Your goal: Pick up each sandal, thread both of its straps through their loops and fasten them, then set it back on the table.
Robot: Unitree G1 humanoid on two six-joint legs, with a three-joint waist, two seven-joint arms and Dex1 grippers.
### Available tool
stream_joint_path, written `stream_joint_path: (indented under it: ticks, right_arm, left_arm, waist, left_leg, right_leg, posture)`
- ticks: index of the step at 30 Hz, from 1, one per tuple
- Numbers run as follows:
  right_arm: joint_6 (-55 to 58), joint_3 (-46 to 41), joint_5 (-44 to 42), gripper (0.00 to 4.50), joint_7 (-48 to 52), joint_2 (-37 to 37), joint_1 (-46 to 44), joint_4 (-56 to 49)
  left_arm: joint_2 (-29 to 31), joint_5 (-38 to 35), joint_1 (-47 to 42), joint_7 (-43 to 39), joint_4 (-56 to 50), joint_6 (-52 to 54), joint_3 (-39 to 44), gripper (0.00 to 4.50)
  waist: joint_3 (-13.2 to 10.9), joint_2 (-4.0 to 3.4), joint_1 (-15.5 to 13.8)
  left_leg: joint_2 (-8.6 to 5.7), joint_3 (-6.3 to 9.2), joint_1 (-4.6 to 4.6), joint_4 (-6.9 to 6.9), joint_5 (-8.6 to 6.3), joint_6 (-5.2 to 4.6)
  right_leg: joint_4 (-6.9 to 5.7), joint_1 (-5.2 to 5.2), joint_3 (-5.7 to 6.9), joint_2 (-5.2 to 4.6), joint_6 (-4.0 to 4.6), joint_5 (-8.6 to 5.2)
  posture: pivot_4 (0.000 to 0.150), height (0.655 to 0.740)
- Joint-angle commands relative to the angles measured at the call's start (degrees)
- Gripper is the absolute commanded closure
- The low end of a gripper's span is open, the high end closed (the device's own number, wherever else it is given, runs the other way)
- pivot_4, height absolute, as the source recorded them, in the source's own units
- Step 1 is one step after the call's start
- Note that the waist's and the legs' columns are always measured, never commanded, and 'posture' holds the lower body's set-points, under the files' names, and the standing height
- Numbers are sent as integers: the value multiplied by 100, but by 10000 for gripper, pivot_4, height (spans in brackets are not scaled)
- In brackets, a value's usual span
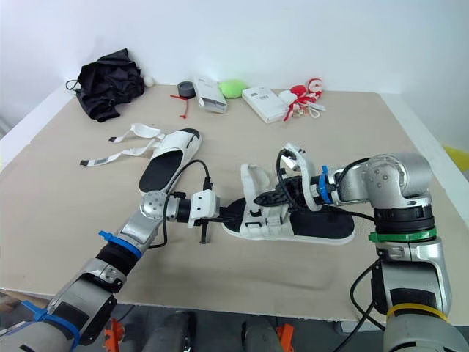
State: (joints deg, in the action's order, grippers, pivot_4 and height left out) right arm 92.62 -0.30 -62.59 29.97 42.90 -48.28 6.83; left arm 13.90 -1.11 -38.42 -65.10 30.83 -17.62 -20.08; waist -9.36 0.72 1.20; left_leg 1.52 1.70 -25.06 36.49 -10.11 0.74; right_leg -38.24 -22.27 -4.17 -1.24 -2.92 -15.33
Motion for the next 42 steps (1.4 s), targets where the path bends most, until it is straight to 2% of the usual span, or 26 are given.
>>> stream_joint_path:
  ticks: [1, 7, 20, 29, 35, 42]
  right_arm:
    - [-12, -261, -1225, 44285, -666, 223, 67, 118]
    - [-12, -383, -2297, 44285, -1768, 161, 402, 195]
    - [-41, -335, -3126, 44285, -3171, 176, 940, 54]
    - [-255, -81, -3656, 44285, -3544, 275, 1231, -170]
    - [-853, 210, -4988, 44285, -3305, 663, 1124, -268]
    - [-1144, 325, -5041, 44285, -2917, 812, 1176, -411]
  left_arm:
    - [39, 228, 237, -82, 201, 137, -241, 45000]
    - [30, 241, 209, -93, 237, 114, -249, 45000]
    - [64, 251, 221, -121, 233, 107, -256, 45000]
    - [75, 258, 227, -126, 228, 116, -254, 45000]
    - [77, 262, 228, -127, 238, 118, -255, 45000]
    - [72, 267, 227, -116, 240, 127, -261, 45000]
  waist:
    - [0, 0, 3]
    - [0, 1, 4]
    - [3, 2, 3]
    - [7, 7, 3]
    - [7, 7, 8]
    - [6, 7, 8]
  left_leg:
    - [0, -2, 0, -1, -1, -1]
    - [0, -4, 0, -3, -1, -2]
    - [3, -1, 0, -5, -4, -7]
    - [3, -1, 1, -7, -9, -15]
    - [6, -1, 1, -8, -14, -24]
    - [9, -1, 1, -7, -14, -25]
  right_leg:
    - [2, 0, -2, 1, 0, 0]
    - [2, 0, -5, 1, -1, 0]
    - [8, 4, -3, 4, -5, -4]
    - [10, 5, -3, 6, -4, -6]
    - [12, 5, -4, 9, 1, -8]
    - [12, 4, -4, 12, 0, -9]
  posture:
    - [1500, 7380]
    - [1500, 7380]
    - [1500, 7380]
    - [1500, 7380]
    - [1500, 7380]
    - [1500, 7380]
